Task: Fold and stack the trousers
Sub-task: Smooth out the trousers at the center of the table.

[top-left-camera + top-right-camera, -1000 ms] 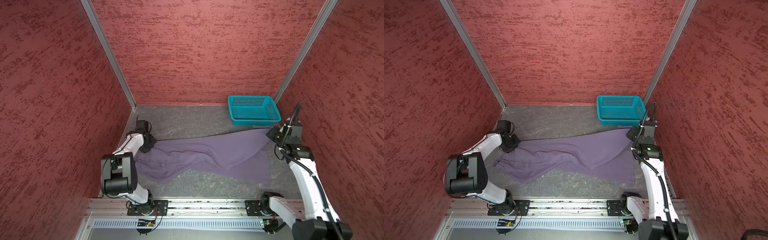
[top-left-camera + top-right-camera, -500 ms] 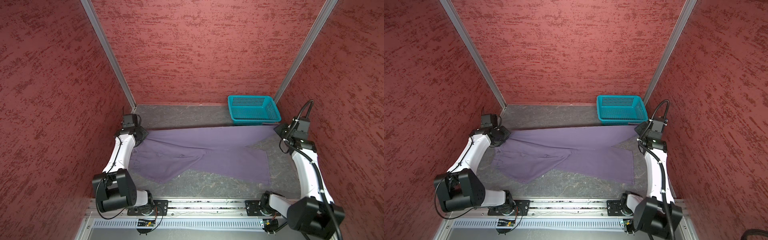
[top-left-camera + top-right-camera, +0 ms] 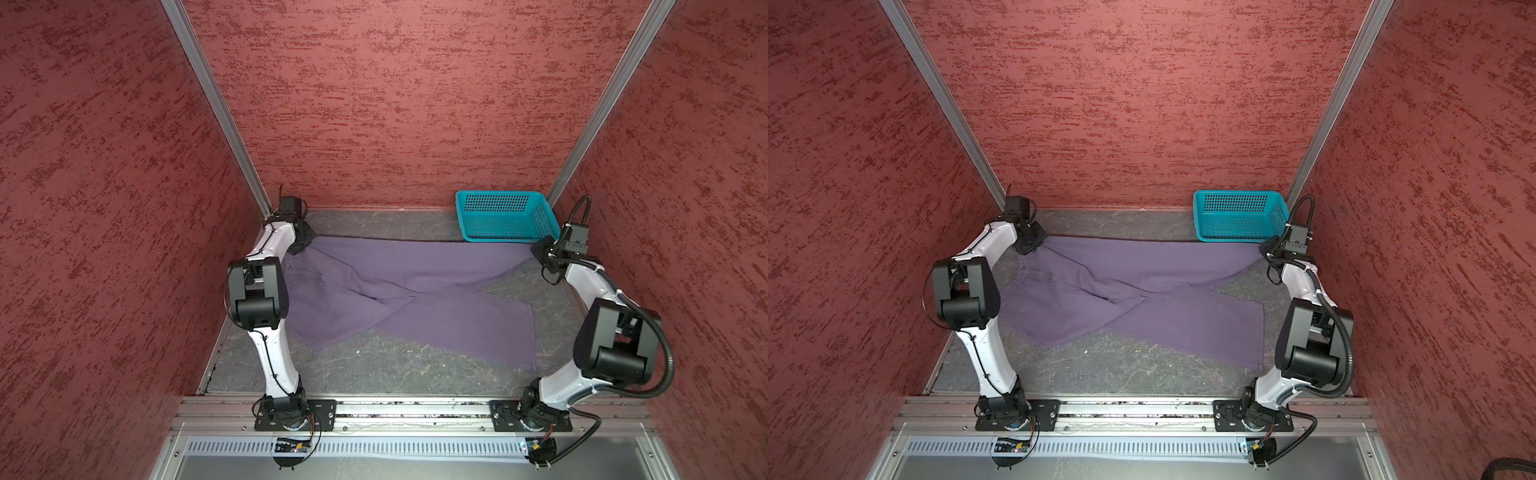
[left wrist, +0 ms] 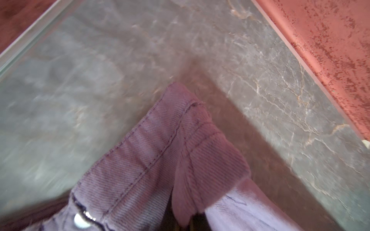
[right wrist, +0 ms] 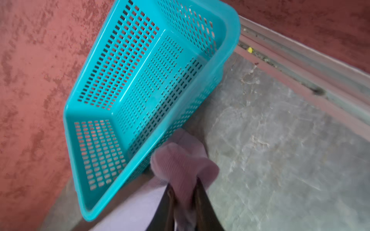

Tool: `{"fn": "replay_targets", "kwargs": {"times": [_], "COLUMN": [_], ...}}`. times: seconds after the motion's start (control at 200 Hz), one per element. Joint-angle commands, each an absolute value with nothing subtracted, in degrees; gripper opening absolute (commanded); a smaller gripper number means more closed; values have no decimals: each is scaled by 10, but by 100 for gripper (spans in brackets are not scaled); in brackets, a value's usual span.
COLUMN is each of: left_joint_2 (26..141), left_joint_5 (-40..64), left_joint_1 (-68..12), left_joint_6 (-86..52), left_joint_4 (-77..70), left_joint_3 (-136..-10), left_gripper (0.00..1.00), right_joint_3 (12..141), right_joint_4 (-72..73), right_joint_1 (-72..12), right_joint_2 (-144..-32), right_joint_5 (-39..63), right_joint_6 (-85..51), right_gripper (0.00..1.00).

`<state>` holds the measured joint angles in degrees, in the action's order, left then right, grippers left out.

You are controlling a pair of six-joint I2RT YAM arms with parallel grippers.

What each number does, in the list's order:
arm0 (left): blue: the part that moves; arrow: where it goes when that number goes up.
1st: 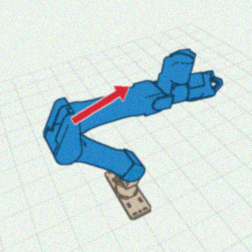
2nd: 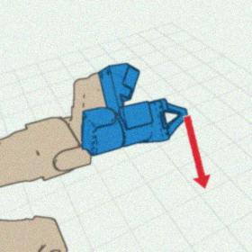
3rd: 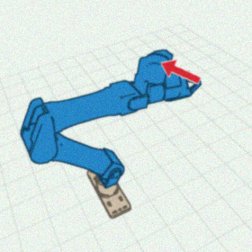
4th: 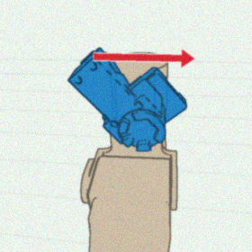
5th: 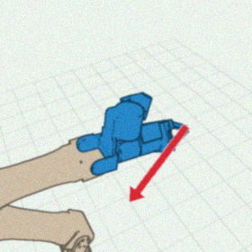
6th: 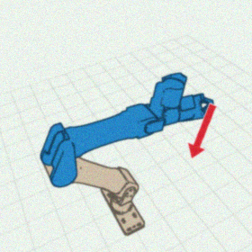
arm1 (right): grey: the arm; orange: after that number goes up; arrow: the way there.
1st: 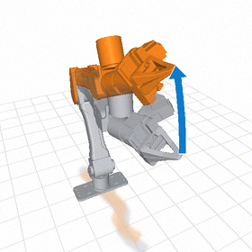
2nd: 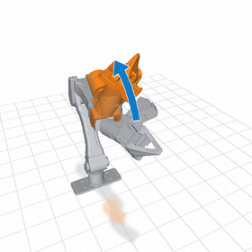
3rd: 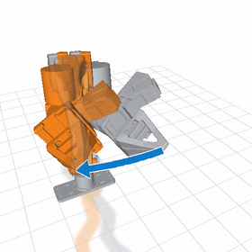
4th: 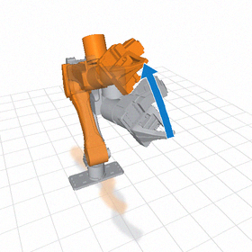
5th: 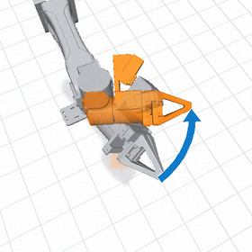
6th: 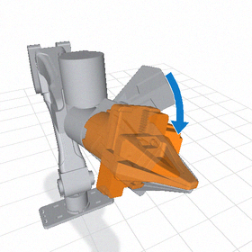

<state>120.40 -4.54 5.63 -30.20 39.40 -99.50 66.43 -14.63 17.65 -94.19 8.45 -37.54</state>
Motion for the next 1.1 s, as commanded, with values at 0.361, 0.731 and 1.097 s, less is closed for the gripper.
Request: {"fn": "replay_targets", "kwargs": {"times": [0.361, 0.731, 1.097], "left_joint_2": [1049, 724, 696], "left_joint_5": [-96, -77, -8], "left_joint_1": [48, 45, 74], "left_joint_6": [-309, -342, -367], "left_joint_4": [405, 386, 313], "left_joint_3": [-892, -509, -387], "left_gripper": [87, 82, 85], "right_joint_3": [597, 407, 346], "right_joint_4": [-244, -332, -387], "right_joint_1": [169, 161, 147], "right_joint_2": [-843, -663, -666], "right_joint_5": [46, 23, -10], "right_joint_6": [-306, -320, -349], "right_gripper": [59, 81, 89]}}
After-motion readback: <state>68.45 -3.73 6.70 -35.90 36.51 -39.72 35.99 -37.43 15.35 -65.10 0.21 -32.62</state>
